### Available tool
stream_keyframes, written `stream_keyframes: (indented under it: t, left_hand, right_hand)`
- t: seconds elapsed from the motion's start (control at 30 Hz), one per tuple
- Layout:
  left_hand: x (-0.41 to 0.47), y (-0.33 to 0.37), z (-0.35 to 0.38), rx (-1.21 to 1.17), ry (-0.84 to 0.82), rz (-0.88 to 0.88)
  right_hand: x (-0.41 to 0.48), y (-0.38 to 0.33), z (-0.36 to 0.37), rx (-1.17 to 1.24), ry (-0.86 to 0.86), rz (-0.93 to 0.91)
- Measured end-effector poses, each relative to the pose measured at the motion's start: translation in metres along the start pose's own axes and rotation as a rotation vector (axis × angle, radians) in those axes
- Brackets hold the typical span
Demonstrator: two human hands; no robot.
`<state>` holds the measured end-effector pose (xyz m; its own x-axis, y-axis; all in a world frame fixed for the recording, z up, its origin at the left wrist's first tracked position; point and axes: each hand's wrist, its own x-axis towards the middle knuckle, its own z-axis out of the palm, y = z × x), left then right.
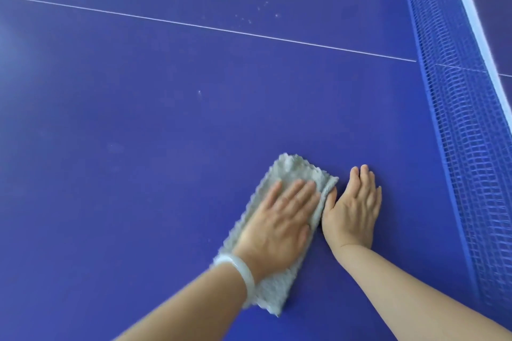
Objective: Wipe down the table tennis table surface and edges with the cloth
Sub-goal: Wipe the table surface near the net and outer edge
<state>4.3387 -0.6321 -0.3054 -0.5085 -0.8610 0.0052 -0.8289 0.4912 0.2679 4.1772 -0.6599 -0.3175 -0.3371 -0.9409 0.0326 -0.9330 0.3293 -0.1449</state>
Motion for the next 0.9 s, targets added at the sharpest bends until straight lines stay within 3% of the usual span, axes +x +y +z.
stream_keyframes:
  t: [0.07, 0.17, 0.27, 0.33, 0.47, 0.57, 0.63, 0.7, 0.8, 0.87, 0.9]
  left_hand:
    - [0.007, -0.054, -0.016, 0.051, 0.046, -0.102]
    - [0.018, -0.138, -0.040, 0.044, 0.104, -0.472]
    - [0.030, -0.138, -0.040, 0.001, 0.154, -0.720]
    - [0.037, -0.091, -0.027, 0.002, 0.180, -0.659]
    - [0.026, 0.005, 0.001, 0.024, 0.035, -0.098]
    - [0.030, -0.028, -0.009, 0.059, -0.050, 0.092]
    - [0.039, -0.078, -0.023, 0.099, -0.032, -0.008]
    - [0.047, -0.128, -0.039, 0.093, 0.031, -0.279]
    - [0.053, -0.138, -0.042, 0.046, 0.073, -0.567]
    - [0.058, -0.102, -0.031, 0.039, 0.107, -0.587]
    - [0.058, -0.078, -0.025, 0.024, 0.106, -0.513]
  right_hand:
    - [-0.002, -0.001, 0.000, -0.015, 0.011, 0.008]
    - [-0.002, -0.004, 0.000, -0.044, 0.014, 0.011]
    - [-0.002, -0.003, 0.001, -0.072, 0.004, 0.016]
    - [-0.003, -0.005, 0.000, -0.065, 0.004, 0.018]
    - [-0.002, -0.003, -0.002, -0.037, -0.014, 0.014]
    - [-0.002, -0.003, -0.004, -0.039, -0.030, 0.010]
    - [-0.002, -0.004, -0.005, -0.039, -0.012, 0.020]
    - [-0.003, -0.006, -0.006, -0.043, -0.010, 0.017]
    - [-0.003, -0.005, -0.007, -0.055, -0.022, 0.000]
    - [-0.003, -0.005, -0.007, -0.058, -0.029, -0.001]
    - [-0.002, -0.006, -0.006, -0.053, -0.027, 0.004]
